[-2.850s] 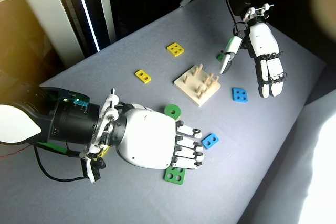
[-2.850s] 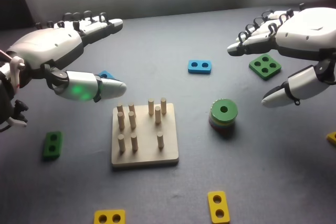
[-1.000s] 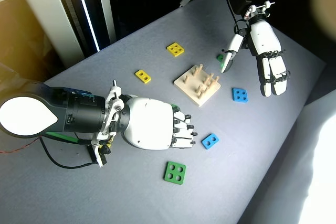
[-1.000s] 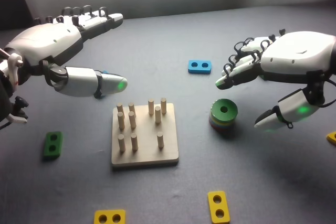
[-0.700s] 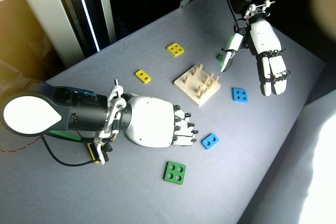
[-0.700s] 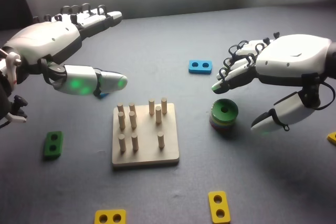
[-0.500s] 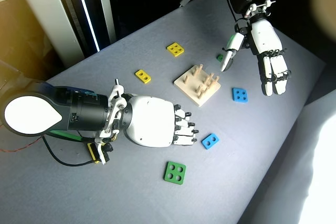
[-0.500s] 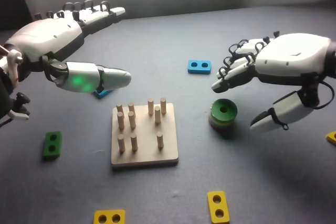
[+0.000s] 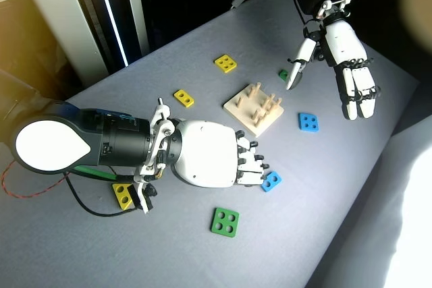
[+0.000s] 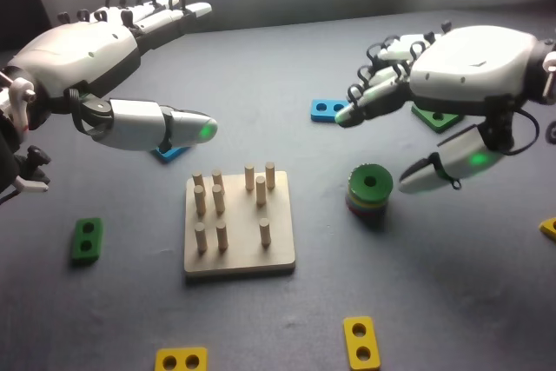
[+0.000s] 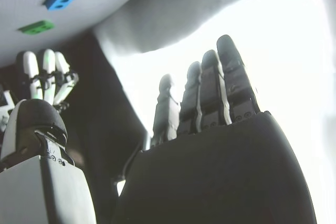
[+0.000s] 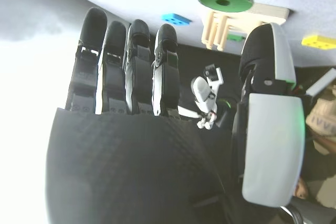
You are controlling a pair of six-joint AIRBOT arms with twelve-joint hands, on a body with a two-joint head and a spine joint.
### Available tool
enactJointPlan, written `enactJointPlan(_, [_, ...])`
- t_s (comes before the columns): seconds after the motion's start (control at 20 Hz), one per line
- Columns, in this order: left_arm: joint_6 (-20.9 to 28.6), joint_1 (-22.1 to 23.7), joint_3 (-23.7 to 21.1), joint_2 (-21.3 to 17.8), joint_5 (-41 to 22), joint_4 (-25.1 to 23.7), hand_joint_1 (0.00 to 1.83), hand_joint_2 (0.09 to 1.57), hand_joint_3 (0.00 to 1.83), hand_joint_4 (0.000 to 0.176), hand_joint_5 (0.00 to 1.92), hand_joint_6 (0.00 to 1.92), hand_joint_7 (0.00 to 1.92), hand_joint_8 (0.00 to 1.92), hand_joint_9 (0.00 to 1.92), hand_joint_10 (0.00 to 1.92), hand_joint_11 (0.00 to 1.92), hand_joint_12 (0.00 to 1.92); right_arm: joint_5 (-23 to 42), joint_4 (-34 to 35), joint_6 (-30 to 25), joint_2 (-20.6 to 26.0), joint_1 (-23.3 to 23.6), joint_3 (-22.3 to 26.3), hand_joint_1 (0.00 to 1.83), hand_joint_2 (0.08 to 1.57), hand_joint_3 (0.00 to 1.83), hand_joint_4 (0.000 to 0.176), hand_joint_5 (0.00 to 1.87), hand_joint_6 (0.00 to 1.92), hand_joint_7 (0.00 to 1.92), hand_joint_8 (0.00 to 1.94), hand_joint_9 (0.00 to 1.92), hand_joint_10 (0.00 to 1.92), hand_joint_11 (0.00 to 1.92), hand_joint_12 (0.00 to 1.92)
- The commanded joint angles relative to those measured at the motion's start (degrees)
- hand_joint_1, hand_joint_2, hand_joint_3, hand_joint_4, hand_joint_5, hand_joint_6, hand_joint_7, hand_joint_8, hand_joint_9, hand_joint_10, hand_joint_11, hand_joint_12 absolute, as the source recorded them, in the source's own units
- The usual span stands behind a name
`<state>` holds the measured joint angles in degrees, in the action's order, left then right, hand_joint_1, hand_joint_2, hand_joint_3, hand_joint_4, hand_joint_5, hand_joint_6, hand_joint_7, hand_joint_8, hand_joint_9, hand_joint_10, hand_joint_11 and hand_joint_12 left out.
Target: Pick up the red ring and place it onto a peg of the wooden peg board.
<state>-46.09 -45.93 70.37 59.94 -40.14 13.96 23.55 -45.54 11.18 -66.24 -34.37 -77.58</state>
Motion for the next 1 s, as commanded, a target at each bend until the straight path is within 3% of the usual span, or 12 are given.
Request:
enactJointPlan(0.0, [0.25, 0.86, -0.09, -0.57, -7.09, -0.03, 0.46, 0.97, 0.00, 0.174, 0.08, 0.00, 0.03, 0.00, 0.05, 0.00, 0.00, 0.35, 3.77, 0.62, 0.22, -0.68, 1.18, -0.02, 0.77, 0.98, 0.00, 0.054, 0.49, 0.01, 0.40, 0.01, 0.01, 0.83, 0.00, 1.41])
enactJointPlan(0.05, [0.25, 0.86, -0.15, -0.68, -7.21, -0.07, 0.46, 0.97, 0.00, 0.175, 0.08, 0.00, 0.03, 0.00, 0.05, 0.00, 0.00, 0.31, 3.23, -0.37, 0.22, -0.94, 1.36, -0.02, 0.76, 0.97, 0.00, 0.074, 0.49, 0.01, 0.40, 0.01, 0.01, 0.84, 0.00, 1.40])
enactJointPlan(0.1, [0.25, 0.90, -0.22, -0.74, -7.32, -0.12, 0.47, 0.98, 0.00, 0.174, 0.09, 0.00, 0.04, 0.00, 0.05, 0.00, 0.00, 0.30, 2.62, -1.44, 0.21, -1.22, 1.39, -0.02, 0.76, 0.97, 0.00, 0.102, 0.49, 0.01, 0.40, 0.01, 0.01, 0.80, 0.00, 1.26])
enactJointPlan(0.2, [0.25, 1.14, -0.30, -0.82, -7.34, -0.36, 0.47, 0.98, 0.00, 0.176, 0.08, 0.00, 0.04, 0.00, 0.04, 0.00, 0.00, 0.28, 2.07, -2.08, 0.21, -1.41, 1.28, -0.01, 0.76, 0.96, 0.00, 0.094, 0.49, 0.01, 0.42, 0.02, 0.02, 0.81, 0.00, 1.22])
enactJointPlan(0.35, [0.25, 1.30, -0.34, -0.84, -7.36, -0.43, 0.46, 0.98, 0.00, 0.174, 0.09, 0.00, 0.05, 0.00, 0.05, 0.00, 0.00, 0.28, 1.57, -2.43, 0.21, -1.50, 1.25, -0.03, 0.76, 0.96, 0.00, 0.109, 0.49, 0.00, 0.41, 0.01, 0.00, 0.90, 0.00, 1.53])
enactJointPlan(0.4, [0.25, 1.30, -0.34, -0.84, -7.36, -0.43, 0.48, 0.99, 0.00, 0.171, 0.08, 0.00, 0.05, 0.00, 0.04, 0.00, 0.00, 0.24, 1.41, -2.66, 0.20, -1.58, 1.13, -0.03, 0.78, 0.96, 0.00, 0.103, 0.49, 0.00, 0.42, 0.02, 0.00, 0.91, 0.00, 1.51])
enactJointPlan(0.6, [0.25, 1.45, -0.34, -0.84, -7.36, -0.48, 0.48, 1.00, 0.00, 0.169, 0.08, 0.00, 0.05, 0.00, 0.04, 0.00, 0.00, 0.25, 0.44, -3.44, -0.02, -1.60, 0.71, -0.17, 0.74, 0.96, 0.00, 0.115, 0.46, 0.00, 0.40, 0.01, 0.00, 0.91, 0.00, 1.50])
enactJointPlan(0.75, [0.25, 1.45, -0.34, -0.83, -7.35, -0.51, 0.45, 0.98, 0.00, 0.173, 0.09, 0.00, 0.05, 0.00, 0.05, 0.00, 0.00, 0.25, -0.18, -4.37, -0.76, -1.64, 0.38, -0.46, 0.77, 0.95, 0.00, 0.115, 0.47, 0.00, 0.42, 0.01, 0.00, 0.97, 0.00, 1.57])
enactJointPlan(0.8, [0.25, 1.45, -0.32, -0.83, -7.35, -0.51, 0.46, 0.96, 0.00, 0.176, 0.09, 0.00, 0.05, 0.00, 0.04, 0.00, 0.00, 0.22, -0.33, -4.80, -1.14, -1.76, 0.36, -0.59, 0.78, 0.95, 0.00, 0.100, 0.46, 0.01, 0.41, 0.01, 0.00, 0.95, 0.00, 1.45])
enactJointPlan(0.9, [0.25, 1.45, -0.30, -0.84, -7.33, -0.54, 0.46, 0.96, 0.00, 0.176, 0.10, 0.00, 0.06, 0.00, 0.04, 0.00, 0.00, 0.23, -0.37, -6.10, -2.83, -2.53, 0.19, -1.56, 0.79, 0.95, 0.00, 0.089, 0.46, 0.01, 0.40, 0.01, 0.00, 1.00, 0.00, 1.58])
enactJointPlan(0.95, [0.25, 1.45, -0.27, -0.84, -7.29, -0.57, 0.46, 0.97, 0.00, 0.170, 0.10, 0.00, 0.06, 0.00, 0.05, 0.00, 0.00, 0.26, -0.37, -6.77, -3.90, -2.86, 0.01, -2.01, 0.81, 0.96, 0.00, 0.063, 0.48, 0.01, 0.42, 0.01, 0.00, 1.03, 0.00, 1.59])
